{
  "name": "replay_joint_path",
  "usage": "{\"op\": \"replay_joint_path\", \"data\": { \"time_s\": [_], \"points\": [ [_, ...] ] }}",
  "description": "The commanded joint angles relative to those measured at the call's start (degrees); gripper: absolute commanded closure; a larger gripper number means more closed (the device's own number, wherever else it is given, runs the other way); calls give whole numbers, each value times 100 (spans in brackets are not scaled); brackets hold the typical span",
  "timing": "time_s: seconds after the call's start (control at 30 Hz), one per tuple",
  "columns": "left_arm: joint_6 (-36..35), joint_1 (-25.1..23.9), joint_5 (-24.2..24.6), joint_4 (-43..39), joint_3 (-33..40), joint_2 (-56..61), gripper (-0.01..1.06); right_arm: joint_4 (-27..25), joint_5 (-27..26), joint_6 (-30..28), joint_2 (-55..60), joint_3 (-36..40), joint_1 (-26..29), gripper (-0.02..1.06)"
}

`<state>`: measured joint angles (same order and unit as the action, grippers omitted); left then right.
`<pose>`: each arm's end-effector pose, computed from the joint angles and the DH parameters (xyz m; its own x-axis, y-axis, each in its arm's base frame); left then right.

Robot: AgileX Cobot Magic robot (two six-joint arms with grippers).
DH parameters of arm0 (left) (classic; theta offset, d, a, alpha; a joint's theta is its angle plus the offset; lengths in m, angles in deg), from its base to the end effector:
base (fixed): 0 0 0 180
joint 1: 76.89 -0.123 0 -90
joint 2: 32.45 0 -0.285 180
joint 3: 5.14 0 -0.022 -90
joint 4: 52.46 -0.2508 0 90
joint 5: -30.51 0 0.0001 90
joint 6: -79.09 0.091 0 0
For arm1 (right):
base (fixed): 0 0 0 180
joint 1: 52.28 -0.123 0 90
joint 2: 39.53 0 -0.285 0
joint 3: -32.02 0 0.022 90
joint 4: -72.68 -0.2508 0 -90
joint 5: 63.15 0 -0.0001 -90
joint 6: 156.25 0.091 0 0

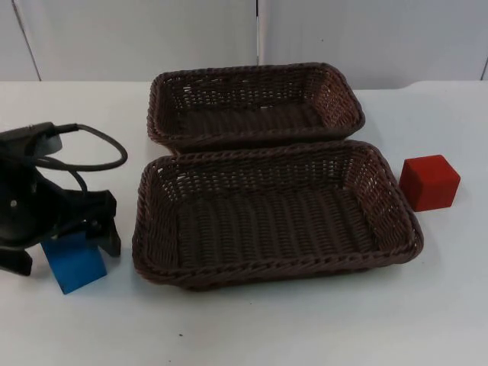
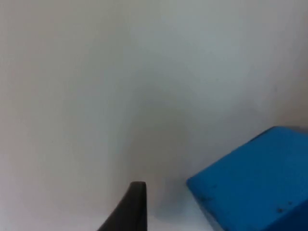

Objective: Pick up one cube with the left hand and place it into the upper basket. Pick up one cube with the right hand and place it into the lower basket.

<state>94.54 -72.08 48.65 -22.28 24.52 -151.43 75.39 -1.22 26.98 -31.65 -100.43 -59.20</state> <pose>0.3091 -0.0404 0.0830 -0.9626 -0.1500 -0.2255 -0.1025 0.9725 -0.2091 -0.0070 -0.0047 0.2807 -0.4584 -0.0213 -0.8885 -0.0680 0.9976 0.0111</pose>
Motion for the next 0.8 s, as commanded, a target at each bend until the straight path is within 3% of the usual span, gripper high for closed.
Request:
{"op": "replay_joint_path", "data": {
  "time_s": [0.0,0.33,0.43,0.47,0.57,0.6,0.63,0.7,0.77],
  "points": [
    [-37,35,-97,92,-25,-65,0,11,-17,-6,-9,9,35,-1],
    [-37,35,-75,92,-25,-76,2,11,-17,-6,-9,9,35,-1],
    [-37,35,-47,214,-25,-76,23,11,-17,-6,-9,9,35,-1],
    [-37,35,-47,214,-25,-76,23,11,-17,-6,-9,9,35,-1],
    [-37,35,72,478,-25,-76,59,11,-17,-6,-9,9,35,-1],
    [-37,35,72,478,-25,-76,59,11,-17,-6,-9,9,35,-1],
    [-37,35,91,461,-25,-12,80,11,-17,-6,-9,9,35,-1],
    [-37,35,119,438,-25,168,103,11,-17,-6,-9,9,35,-1],
    [-25,35,142,426,-25,305,105,11,-17,-6,-9,9,35,-1]
  ]
}}
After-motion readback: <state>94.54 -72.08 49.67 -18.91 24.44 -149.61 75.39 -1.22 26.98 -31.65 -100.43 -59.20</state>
